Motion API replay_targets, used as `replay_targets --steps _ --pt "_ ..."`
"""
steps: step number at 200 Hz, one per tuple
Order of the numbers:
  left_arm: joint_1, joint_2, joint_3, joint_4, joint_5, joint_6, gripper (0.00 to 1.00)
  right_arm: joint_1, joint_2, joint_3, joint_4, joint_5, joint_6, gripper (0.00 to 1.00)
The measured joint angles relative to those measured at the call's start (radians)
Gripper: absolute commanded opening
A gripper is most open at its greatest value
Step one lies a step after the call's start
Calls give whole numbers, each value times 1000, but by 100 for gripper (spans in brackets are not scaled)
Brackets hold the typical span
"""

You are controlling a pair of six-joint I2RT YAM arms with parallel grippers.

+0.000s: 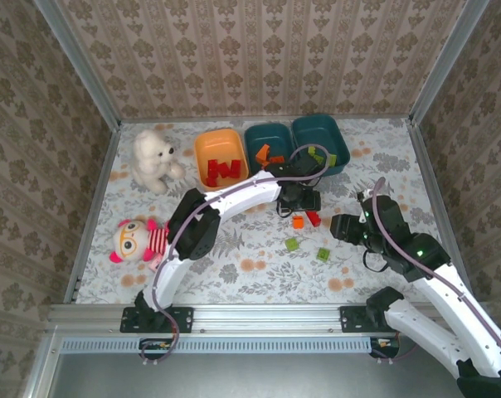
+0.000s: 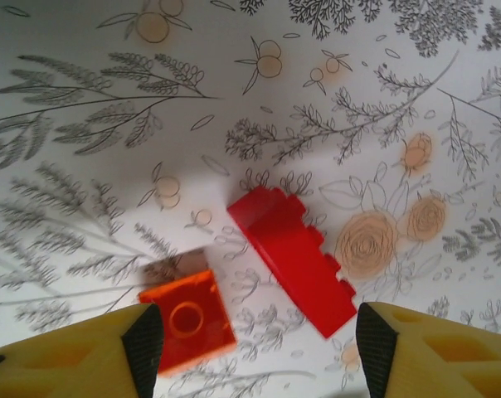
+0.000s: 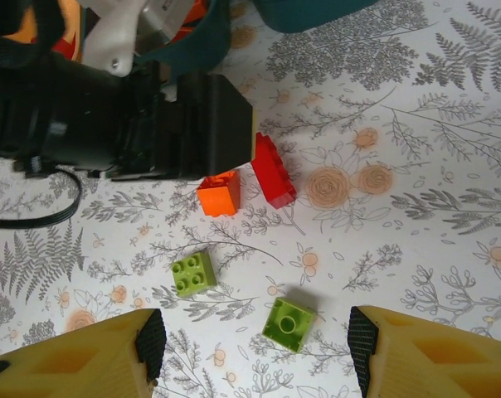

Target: Sort the legos into containers by color

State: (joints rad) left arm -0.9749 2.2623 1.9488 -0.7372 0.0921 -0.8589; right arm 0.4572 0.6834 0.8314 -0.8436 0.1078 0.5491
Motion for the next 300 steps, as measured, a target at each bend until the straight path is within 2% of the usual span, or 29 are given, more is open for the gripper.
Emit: replay_targets --steps 44,86,131,157,221,267,300 --pt "0 125 145 -41 10 -17 61 0 -48 0 -32 21 6 63" --pt "0 167 204 -90 14 -32 59 0 -49 0 -37 27 14 63" --pt "-1 241 303 -131 37 -49 50 0 -49 0 -37 28 31 63" --pt "-2 275 336 -158 43 -60 41 0 -49 0 -37 29 32 63" --pt "-2 275 346 -168 42 -56 15 0 -49 0 -39 36 35 63" --pt "17 226 346 -157 -10 -30 14 0 -26 0 -34 35 31 63" --pt "116 64 310 -150 -61 8 13 8 31 0 17 -14 0 63"
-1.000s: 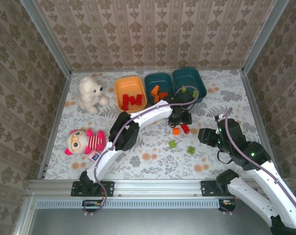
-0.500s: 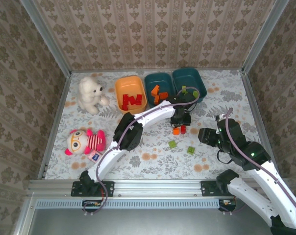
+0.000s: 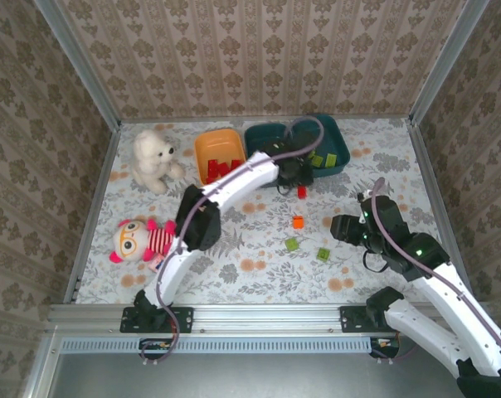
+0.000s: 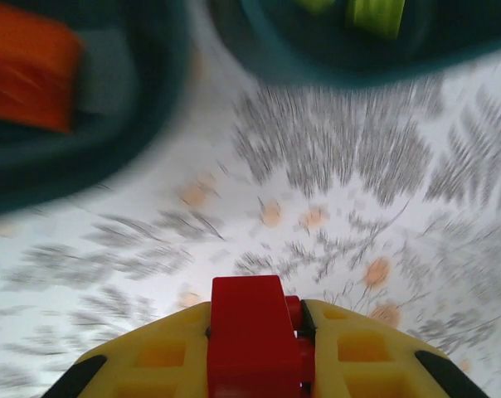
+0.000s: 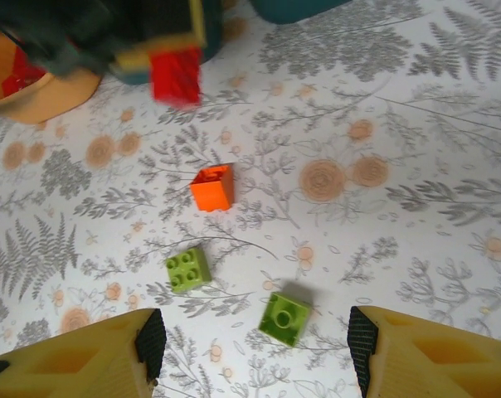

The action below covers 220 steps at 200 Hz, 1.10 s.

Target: Sort the legos into containers by color

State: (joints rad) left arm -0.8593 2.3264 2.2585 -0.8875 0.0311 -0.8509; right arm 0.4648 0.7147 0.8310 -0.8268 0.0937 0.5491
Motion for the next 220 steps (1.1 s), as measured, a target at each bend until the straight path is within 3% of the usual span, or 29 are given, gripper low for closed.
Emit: replay_targets --steps 44,89,157,195,220 --pt "286 -252 -171 32 -56 49 14 84 74 2 163 -69 -47 63" --pt "479 -194 -216 63 -52 98 16 146 208 21 246 -85 -53 63" --pt "526 100 -46 148 42 114 20 150 234 50 305 -88 -45 64" --pt "520 147 -24 175 83 110 24 150 206 10 426 -110 -10 66" --pt "520 148 -24 182 102 104 34 150 159 -54 530 -109 5 69"
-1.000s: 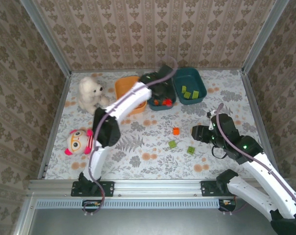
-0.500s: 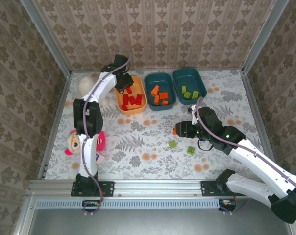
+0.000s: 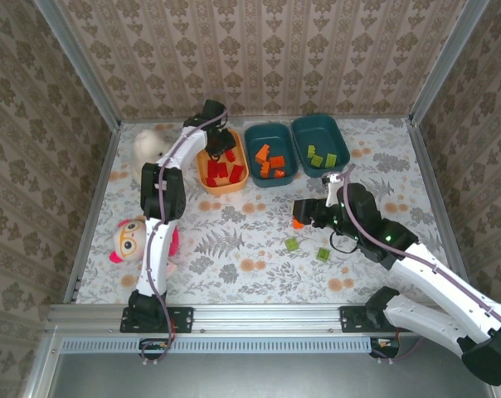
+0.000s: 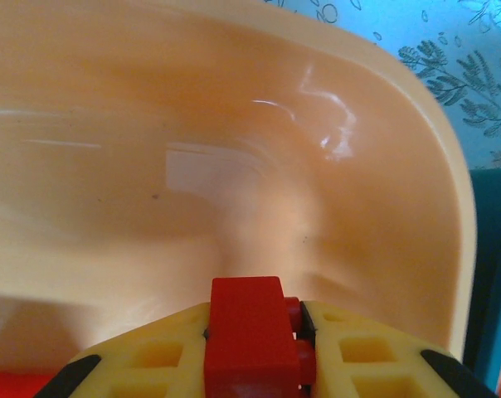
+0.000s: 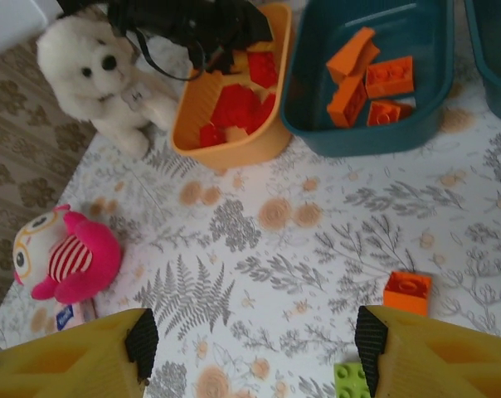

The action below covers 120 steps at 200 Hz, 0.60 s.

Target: Sort the legos into containers by color

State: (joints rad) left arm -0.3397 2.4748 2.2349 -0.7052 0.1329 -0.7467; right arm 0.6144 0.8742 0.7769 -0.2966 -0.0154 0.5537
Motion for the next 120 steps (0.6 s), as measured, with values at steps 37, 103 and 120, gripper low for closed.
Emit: replay_targets --steps 37,103,120 --pt "-1 0 0 3 18 -8 48 0 -3 -13 51 4 0 69" --pt "-20 -204 -153 4 -1 -5 55 -2 68 77 -259 97 57 66" --pt "-50 -347 -254 31 1 17 58 -4 114 95 -375 110 106 65"
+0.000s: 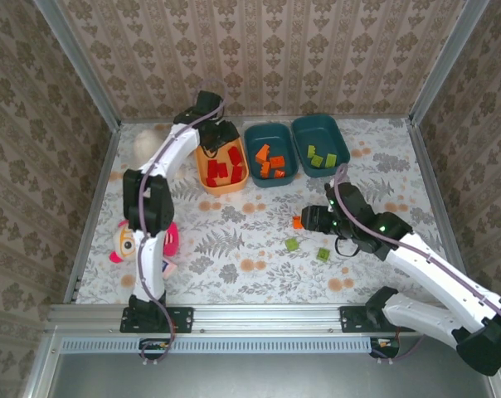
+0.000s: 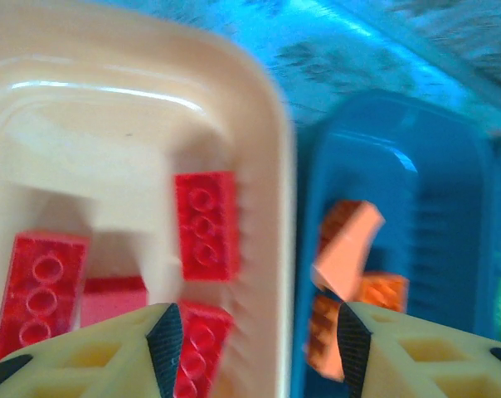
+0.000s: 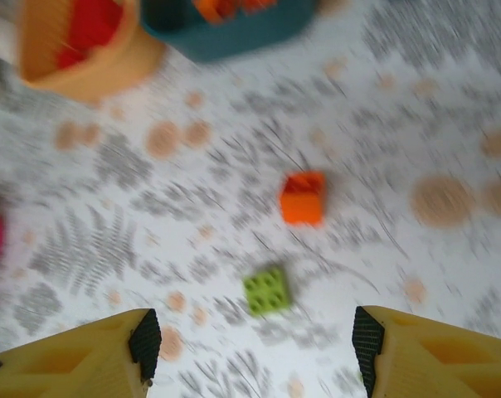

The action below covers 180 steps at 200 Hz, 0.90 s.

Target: Sort the legos into containers by color

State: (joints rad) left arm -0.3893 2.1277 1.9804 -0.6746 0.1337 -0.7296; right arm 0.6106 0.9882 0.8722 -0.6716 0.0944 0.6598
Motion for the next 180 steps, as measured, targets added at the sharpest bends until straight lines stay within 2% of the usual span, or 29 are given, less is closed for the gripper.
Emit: replay_targets --steps 29,40,67,95,143,180 --pt "-116 -269 -242 93 29 72 63 -18 138 10 -167 3 90 67" --pt "-177 -364 -358 130 50 100 68 -27 197 5 -197 1 128 67" --pt "-320 -555 -663 207 114 140 72 -54 279 -62 -182 -37 216 67" --pt "-380 -679 -890 226 141 146 72 -74 355 -113 -129 -81 293 65" --pt "-409 -788 -985 235 135 139 71 -85 463 -114 -52 -106 342 54" --pt "-410 -793 -977 257 130 139 70 -107 491 -114 -24 -107 337 33"
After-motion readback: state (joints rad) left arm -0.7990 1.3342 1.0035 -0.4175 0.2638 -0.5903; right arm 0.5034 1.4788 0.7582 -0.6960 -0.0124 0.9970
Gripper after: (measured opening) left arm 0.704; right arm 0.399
